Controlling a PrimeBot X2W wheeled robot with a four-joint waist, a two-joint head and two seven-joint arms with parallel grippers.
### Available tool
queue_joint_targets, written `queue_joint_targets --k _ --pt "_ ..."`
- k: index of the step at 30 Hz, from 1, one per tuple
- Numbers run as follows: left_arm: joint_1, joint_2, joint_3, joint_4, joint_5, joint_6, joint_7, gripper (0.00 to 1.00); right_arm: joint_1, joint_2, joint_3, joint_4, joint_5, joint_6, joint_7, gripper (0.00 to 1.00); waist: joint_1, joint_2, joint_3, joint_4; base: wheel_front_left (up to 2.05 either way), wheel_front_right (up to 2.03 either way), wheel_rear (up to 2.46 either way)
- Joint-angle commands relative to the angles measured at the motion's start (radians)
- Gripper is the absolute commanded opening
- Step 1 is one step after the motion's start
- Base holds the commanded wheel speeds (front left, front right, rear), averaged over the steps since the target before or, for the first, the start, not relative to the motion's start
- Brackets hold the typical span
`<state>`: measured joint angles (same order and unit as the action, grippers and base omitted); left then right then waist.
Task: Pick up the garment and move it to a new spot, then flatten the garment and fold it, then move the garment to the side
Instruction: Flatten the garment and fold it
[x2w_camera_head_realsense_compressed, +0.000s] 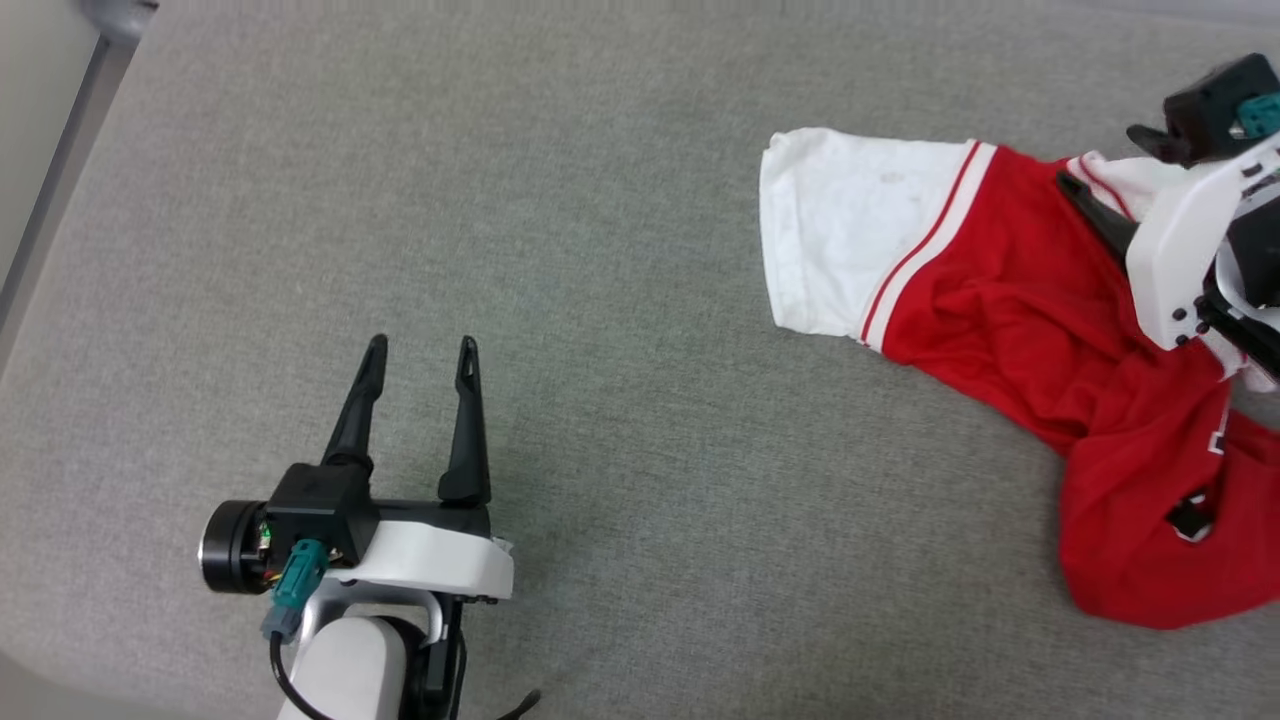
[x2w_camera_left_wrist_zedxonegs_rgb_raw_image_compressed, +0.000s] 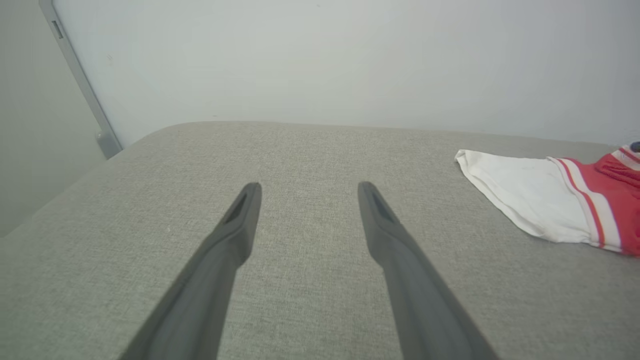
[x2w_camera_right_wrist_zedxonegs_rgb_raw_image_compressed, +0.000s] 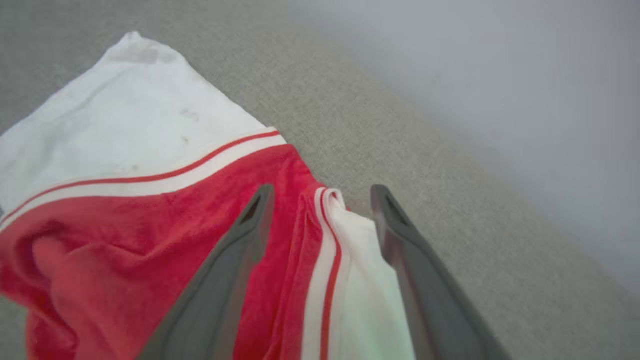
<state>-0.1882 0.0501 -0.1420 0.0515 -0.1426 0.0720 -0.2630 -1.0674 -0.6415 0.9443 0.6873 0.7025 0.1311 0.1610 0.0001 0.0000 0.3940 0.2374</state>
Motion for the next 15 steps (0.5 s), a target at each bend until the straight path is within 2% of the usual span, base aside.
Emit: queue_joint_targets --k 1,8,11,15 --pt "0.015 0.0 0.013 0.0 0.013 -0.007 -0.003 1.0 0.022 -0.003 -0.018 0.006 -0.001 -0.001 -0.073 1.0 -0.0001 0.0 -0.046 -0.035 0.0 0.0 0.0" --pt "0.05 0.001 0.065 0.009 0.054 -0.043 -0.003 1.0 0.135 0.03 -0.141 0.016 -0.045 -0.001 -0.353 1.0 -0.0001 0.0 -0.14 -0.1 0.0 0.0 0.0" --pt "0.056 0.008 0.086 0.014 0.067 -0.055 -0.003 1.0 0.202 0.056 -0.23 0.004 -0.086 -0.001 -0.406 1.0 -0.0001 0.0 -0.168 -0.125 0.0 0.0 0.0" --pt "0.052 0.02 0.115 0.024 0.073 -0.075 -0.003 1.0 0.324 0.099 -0.387 -0.043 -0.167 -0.001 -0.425 1.0 -0.0001 0.0 -0.197 -0.155 0.0 0.0 0.0"
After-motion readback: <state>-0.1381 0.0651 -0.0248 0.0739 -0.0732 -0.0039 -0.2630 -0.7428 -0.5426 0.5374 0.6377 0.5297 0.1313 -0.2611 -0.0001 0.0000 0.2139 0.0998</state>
